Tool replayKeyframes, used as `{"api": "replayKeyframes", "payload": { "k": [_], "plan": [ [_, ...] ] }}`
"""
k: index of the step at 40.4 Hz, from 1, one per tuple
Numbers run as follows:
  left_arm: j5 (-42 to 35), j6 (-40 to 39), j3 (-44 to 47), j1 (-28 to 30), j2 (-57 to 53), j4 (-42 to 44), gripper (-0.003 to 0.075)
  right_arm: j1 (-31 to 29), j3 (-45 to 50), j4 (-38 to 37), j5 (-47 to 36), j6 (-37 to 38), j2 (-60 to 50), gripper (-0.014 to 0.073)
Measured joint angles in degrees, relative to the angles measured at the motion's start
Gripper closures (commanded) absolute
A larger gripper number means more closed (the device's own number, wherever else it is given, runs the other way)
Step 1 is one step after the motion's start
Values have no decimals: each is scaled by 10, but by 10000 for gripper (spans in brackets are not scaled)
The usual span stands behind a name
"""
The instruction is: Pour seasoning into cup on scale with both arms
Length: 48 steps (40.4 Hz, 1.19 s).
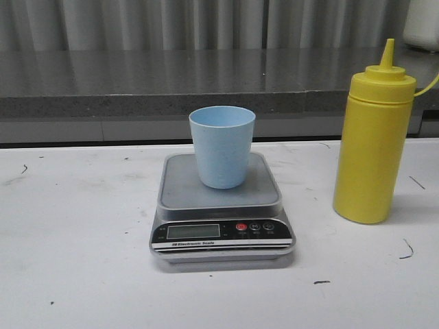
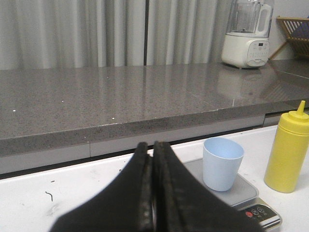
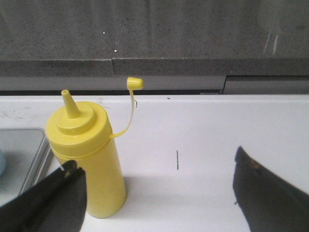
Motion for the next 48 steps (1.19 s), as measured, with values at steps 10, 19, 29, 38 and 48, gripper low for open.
{"api": "replayKeyframes", "payload": {
  "k": [10, 19, 29, 38, 48],
  "plan": [
    [0, 0, 0, 0, 0, 0, 740, 71, 82, 0, -130, 0, 80, -39],
    [0, 0, 0, 0, 0, 0, 740, 116, 160, 2, -303, 6, 139, -39],
    [0, 0, 0, 0, 0, 0, 740, 148, 164, 2, -427, 18, 288, -39],
    [0, 0, 0, 0, 0, 0, 740, 155, 164, 2, -582, 49, 429, -39],
    [0, 0, 1, 0, 0, 0, 740, 155, 161, -8, -728, 90, 544, -39]
  ]
}}
